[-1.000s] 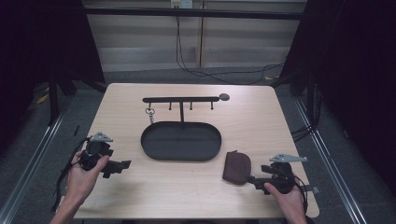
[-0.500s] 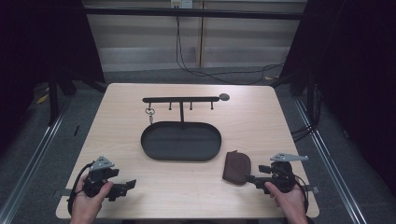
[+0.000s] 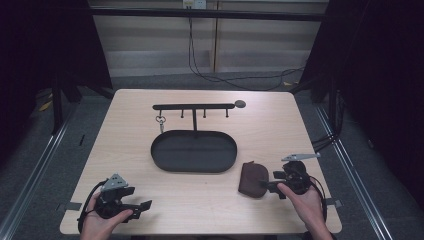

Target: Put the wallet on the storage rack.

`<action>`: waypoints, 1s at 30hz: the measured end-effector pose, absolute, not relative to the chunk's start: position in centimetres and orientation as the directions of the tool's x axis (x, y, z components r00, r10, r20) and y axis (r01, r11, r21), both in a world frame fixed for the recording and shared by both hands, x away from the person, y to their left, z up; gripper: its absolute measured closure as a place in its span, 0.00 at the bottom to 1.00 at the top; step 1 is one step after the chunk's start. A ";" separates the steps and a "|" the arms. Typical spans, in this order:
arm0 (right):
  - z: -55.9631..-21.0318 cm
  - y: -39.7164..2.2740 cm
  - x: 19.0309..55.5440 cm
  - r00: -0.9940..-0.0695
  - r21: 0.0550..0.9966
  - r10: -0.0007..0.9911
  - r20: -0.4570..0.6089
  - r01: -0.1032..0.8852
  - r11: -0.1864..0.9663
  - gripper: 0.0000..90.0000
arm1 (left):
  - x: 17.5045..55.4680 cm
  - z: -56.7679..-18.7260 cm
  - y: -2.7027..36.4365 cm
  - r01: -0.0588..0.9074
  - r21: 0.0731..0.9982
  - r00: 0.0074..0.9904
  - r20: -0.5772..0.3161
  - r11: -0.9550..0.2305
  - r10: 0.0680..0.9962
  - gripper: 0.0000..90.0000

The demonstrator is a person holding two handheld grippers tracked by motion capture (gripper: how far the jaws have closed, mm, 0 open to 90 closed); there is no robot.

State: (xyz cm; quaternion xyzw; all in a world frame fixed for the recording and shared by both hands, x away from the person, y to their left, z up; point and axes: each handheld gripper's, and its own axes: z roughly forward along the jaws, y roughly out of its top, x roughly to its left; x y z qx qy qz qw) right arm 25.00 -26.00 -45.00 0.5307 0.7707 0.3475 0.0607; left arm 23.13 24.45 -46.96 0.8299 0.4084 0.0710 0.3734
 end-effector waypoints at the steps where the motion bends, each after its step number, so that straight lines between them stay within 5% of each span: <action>1: -45.0 -26.0 25.0 -0.429 0.600 0.860 0.275 0.776 0.195 0.24 | 23.1 -47.0 24.5 0.625 0.678 0.656 -0.187 -0.388 0.731 0.20; 14: -44.6 -23.4 29.1 -0.453 0.412 0.875 0.171 0.839 0.354 0.19 | 23.1 -46.9 24.0 0.583 0.658 0.730 -0.167 -0.476 0.663 0.25; 30: -45.1 -23.1 31.8 -0.412 0.277 0.889 0.200 0.894 0.352 0.18 | 23.2 -46.6 24.6 0.584 0.674 0.717 -0.167 -0.452 0.677 0.22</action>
